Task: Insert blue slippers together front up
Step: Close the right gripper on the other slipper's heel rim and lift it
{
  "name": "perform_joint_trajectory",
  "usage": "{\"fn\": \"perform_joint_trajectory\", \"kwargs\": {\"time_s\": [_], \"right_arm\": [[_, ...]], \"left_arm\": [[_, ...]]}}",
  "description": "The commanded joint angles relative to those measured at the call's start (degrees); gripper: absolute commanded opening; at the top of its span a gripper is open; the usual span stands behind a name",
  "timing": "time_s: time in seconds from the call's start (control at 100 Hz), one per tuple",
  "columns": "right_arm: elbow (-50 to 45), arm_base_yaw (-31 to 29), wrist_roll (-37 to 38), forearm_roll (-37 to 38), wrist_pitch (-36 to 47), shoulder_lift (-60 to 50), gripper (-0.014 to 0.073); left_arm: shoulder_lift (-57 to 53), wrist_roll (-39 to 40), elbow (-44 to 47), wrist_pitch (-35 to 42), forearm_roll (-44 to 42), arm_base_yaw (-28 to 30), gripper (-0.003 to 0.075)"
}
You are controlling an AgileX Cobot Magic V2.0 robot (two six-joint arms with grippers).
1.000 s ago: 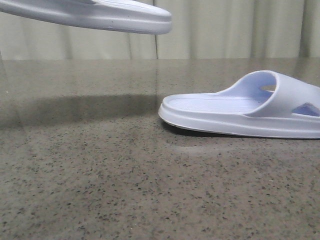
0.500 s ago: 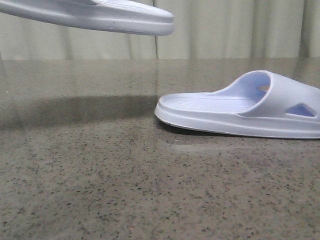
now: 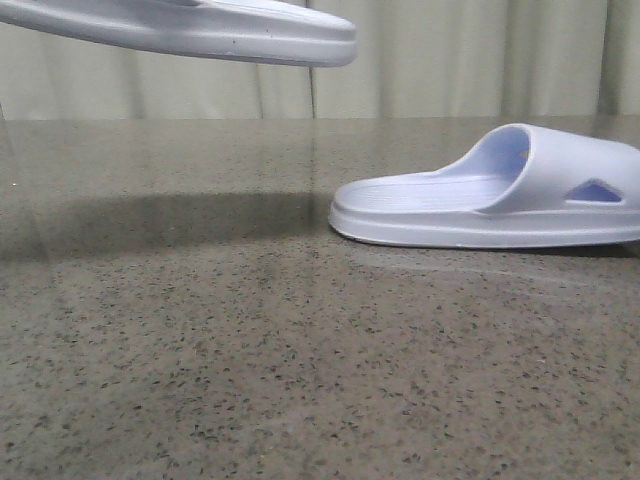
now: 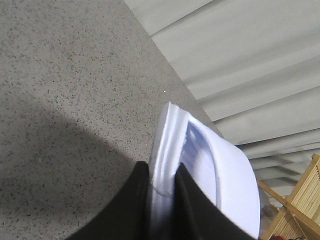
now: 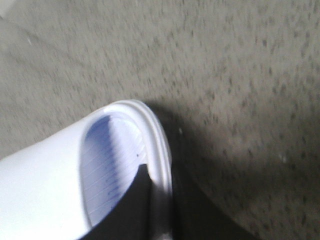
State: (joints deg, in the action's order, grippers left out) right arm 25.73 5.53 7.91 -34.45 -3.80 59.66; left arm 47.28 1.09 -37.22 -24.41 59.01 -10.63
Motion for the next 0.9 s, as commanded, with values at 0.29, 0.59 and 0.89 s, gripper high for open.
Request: {"fn": "perform_joint_trajectory", "kwargs": {"time_s": [0.29,0.59,0.89], "right_arm": [[4.6,0.1,-0.3,-1.7,11.92,-10.98,-0.0107],[10.73,0.1,-0.3,-1.82,4.81,-21.73,-0.0107],[14.59,0.1,-0.3,-5.91,-8.29,-26.32,-0.0107]], "left_arm": [[-0.61,0.24,-1.7,1.73,2.51,-0.46,0.0016],[-0.61,0.24,-1.7,-0.76,3.89,-0.46,0.0016],[-0.61,0.24,-1.7,-4.15,6.96,-0.46,0.0016]]}}
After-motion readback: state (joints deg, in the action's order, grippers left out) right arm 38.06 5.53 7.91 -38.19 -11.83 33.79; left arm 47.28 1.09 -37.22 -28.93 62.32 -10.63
